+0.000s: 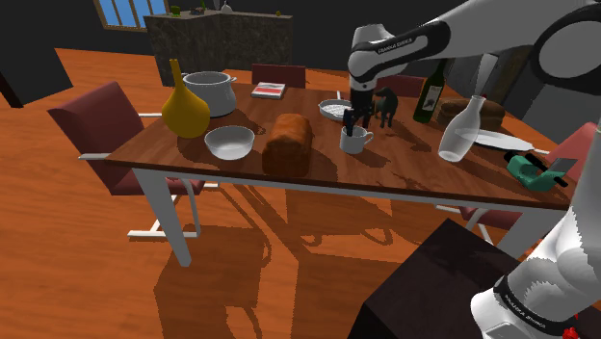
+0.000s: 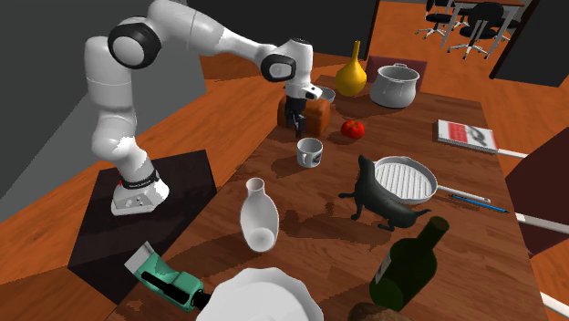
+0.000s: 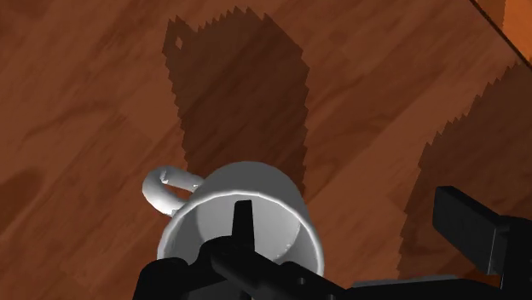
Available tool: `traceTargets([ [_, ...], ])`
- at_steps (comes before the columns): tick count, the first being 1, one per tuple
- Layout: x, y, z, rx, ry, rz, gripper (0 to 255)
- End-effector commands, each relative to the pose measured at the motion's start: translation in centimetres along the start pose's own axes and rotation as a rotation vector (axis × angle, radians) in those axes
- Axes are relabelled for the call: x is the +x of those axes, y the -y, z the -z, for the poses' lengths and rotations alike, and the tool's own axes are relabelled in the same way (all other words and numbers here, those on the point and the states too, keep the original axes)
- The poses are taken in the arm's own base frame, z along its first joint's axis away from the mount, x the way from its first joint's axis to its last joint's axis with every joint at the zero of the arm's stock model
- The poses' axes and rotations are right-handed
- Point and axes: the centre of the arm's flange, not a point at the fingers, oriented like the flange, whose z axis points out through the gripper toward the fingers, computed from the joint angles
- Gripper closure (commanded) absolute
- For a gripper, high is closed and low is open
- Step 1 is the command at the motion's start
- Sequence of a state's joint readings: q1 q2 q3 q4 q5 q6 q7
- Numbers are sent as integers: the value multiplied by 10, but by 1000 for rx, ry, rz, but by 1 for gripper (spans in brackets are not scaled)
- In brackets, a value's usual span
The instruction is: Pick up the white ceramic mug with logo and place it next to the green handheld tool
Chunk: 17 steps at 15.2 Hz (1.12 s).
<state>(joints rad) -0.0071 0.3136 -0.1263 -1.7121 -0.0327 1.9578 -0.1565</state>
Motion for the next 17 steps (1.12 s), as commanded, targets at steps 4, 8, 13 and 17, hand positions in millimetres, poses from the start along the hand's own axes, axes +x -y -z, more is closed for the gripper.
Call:
traceTargets([
  [4, 53, -5, -24, -2, 0, -1, 0],
  [8, 53, -5, -45, -2, 0, -1, 0],
  [13, 53, -5, -64, -2, 0, -1, 0],
  [17, 53, -5, -64, -2, 0, -1, 0],
])
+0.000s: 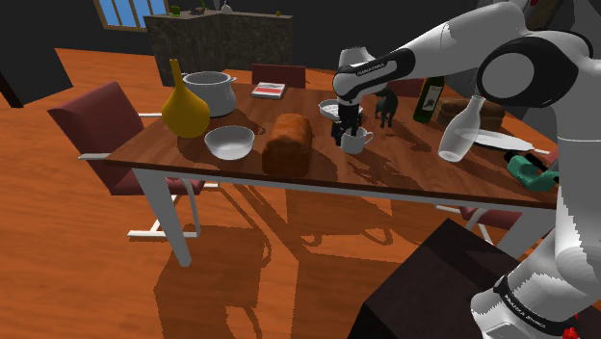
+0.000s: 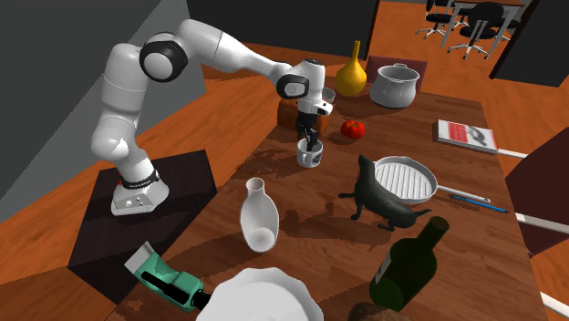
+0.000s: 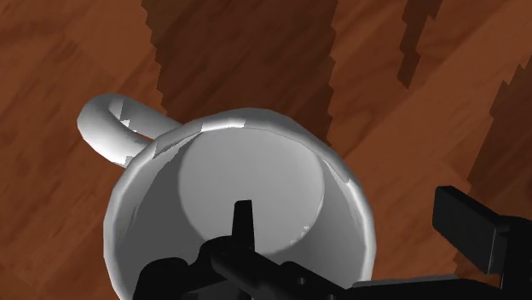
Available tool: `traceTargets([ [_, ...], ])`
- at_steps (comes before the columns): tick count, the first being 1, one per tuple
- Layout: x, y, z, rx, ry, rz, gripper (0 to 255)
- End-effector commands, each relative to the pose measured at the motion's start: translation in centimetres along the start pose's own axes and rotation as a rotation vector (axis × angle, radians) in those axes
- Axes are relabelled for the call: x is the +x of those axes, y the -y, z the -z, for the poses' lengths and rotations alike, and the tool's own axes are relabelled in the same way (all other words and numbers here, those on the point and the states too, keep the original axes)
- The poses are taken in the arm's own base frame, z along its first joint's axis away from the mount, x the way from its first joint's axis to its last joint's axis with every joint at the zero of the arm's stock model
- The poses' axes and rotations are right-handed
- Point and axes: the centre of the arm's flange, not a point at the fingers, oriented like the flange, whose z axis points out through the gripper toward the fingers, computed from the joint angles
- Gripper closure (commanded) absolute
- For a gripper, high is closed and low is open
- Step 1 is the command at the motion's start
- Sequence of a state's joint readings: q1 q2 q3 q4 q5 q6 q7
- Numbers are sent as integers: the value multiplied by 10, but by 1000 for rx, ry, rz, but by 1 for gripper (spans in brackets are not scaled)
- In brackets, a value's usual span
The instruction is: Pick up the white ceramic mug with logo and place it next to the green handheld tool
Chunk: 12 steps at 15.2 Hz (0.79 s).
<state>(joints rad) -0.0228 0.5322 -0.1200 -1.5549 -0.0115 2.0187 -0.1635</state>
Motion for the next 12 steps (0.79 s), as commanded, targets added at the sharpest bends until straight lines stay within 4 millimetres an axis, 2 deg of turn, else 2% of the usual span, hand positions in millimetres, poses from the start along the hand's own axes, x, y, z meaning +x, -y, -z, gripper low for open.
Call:
traceTargets([
  [1, 0, 0, 0, 0, 0, 0, 0],
  [2, 0, 0, 0, 0, 0, 0, 0],
  [3, 0, 0, 0, 0, 0, 0, 255],
  [12, 0, 0, 0, 0, 0, 0, 255],
])
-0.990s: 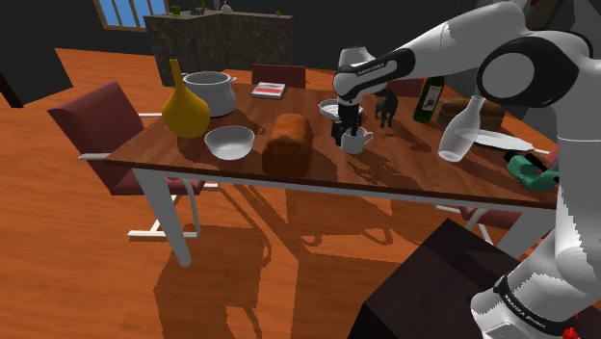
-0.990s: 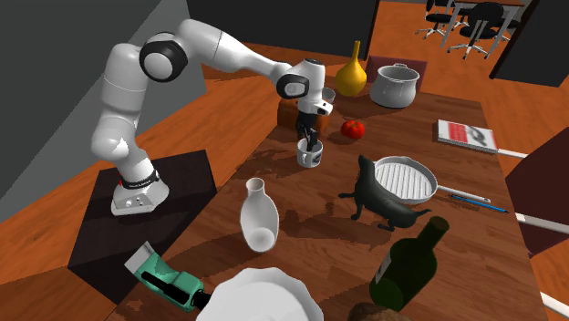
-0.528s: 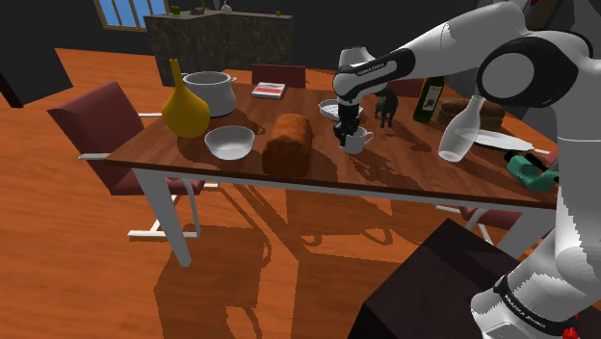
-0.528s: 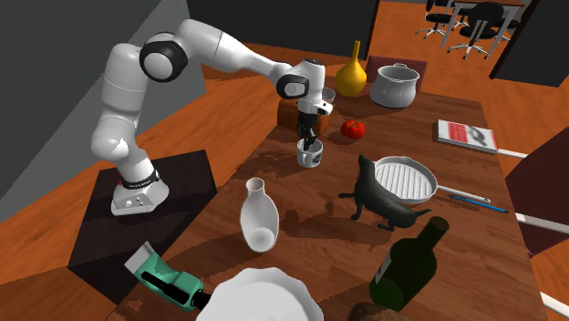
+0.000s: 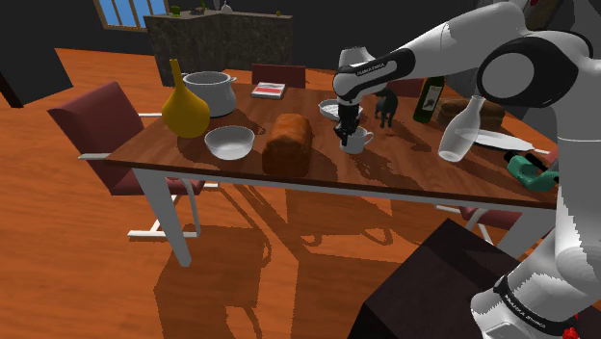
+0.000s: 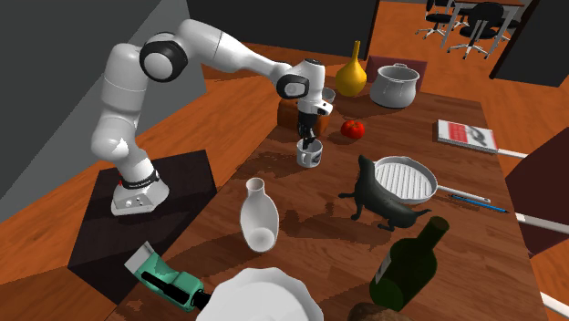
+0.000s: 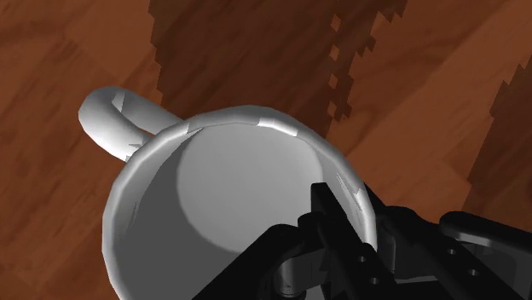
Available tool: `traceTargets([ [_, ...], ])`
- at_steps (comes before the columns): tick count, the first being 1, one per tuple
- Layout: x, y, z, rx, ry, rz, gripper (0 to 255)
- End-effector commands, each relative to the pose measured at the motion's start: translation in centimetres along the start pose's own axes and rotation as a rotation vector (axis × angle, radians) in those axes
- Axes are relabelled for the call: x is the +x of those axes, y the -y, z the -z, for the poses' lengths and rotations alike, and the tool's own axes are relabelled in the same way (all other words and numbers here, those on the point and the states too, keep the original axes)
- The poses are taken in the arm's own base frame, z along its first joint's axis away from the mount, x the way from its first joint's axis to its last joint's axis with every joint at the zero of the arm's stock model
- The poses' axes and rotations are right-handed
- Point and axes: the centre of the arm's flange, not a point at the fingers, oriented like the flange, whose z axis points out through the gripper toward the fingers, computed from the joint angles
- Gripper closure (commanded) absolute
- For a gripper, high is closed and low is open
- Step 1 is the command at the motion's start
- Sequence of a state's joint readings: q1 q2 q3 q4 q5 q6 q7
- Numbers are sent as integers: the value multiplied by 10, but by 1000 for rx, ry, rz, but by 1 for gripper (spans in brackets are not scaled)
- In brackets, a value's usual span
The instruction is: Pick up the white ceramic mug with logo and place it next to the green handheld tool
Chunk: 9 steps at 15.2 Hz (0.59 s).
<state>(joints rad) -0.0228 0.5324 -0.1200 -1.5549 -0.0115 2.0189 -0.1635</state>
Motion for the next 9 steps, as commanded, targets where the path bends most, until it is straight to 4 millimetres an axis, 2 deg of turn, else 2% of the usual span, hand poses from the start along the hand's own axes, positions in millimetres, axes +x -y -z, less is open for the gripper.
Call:
traceTargets([
  [1, 0, 0, 5, 0, 0, 0, 255],
  [9, -4, -3, 47, 0, 0, 0, 255],
])
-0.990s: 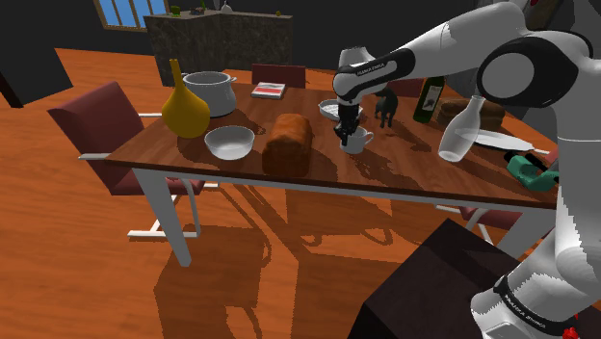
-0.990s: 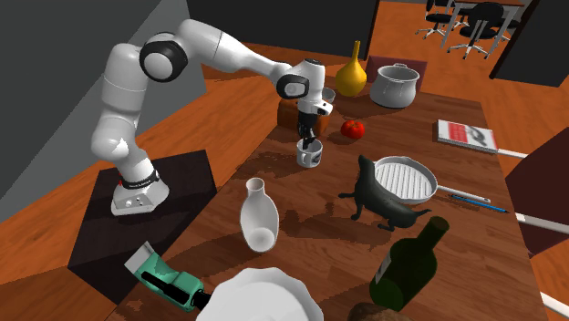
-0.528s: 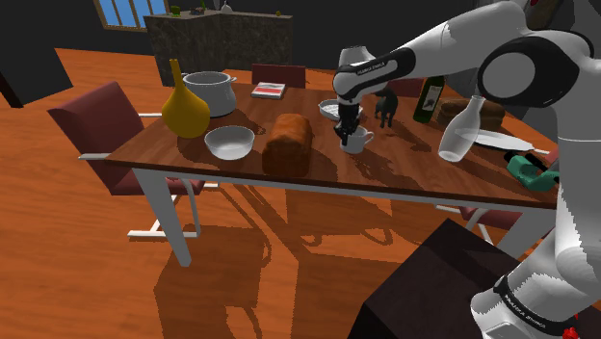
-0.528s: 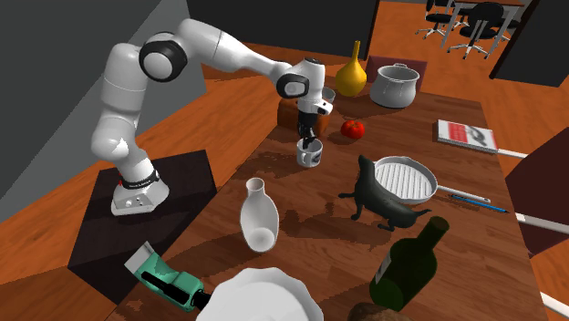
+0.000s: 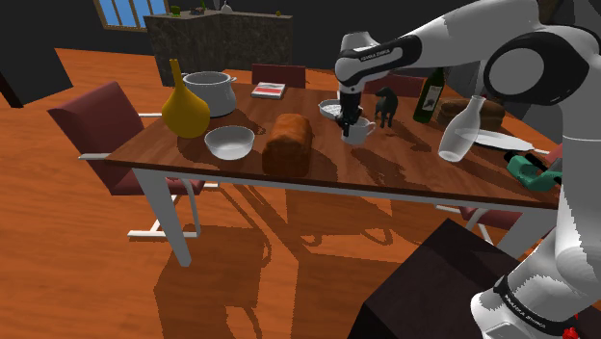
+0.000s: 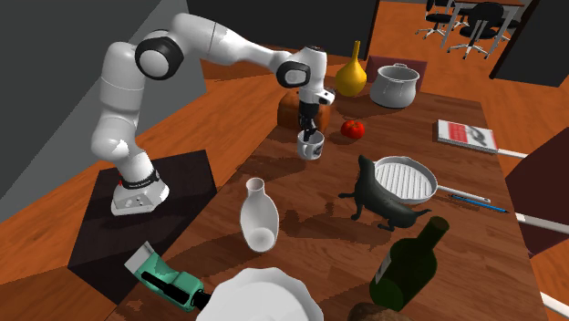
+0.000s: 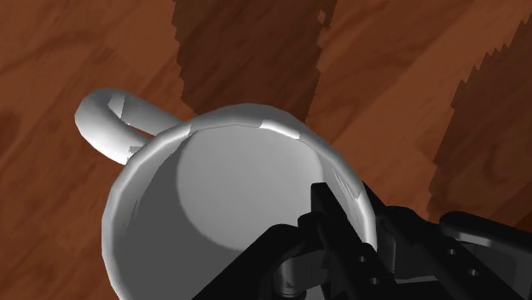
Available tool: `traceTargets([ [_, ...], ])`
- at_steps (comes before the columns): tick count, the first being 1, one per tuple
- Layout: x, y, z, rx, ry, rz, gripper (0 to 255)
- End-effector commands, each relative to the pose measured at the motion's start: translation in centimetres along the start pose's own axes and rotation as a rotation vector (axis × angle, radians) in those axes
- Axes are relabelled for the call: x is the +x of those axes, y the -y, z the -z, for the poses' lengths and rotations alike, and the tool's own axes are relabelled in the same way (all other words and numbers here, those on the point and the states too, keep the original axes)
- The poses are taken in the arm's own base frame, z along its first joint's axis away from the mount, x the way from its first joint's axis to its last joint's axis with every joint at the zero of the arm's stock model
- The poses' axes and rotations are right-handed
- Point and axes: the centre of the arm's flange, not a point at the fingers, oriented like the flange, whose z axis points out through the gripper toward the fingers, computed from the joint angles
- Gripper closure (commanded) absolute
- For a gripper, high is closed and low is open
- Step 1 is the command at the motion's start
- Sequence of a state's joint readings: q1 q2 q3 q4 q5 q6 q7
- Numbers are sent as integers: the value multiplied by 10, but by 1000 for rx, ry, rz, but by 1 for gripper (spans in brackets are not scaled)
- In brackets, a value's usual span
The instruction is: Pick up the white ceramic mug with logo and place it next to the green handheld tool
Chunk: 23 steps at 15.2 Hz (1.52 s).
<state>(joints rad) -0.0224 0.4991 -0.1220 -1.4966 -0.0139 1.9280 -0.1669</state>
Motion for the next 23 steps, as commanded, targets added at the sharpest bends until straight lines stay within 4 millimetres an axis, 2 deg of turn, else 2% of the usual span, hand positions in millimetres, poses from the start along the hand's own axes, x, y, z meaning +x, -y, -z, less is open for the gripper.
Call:
traceTargets([
  [1, -2, 0, 10, 0, 0, 0, 255],
  [23, -11, -7, 126, 0, 0, 0, 255],
])
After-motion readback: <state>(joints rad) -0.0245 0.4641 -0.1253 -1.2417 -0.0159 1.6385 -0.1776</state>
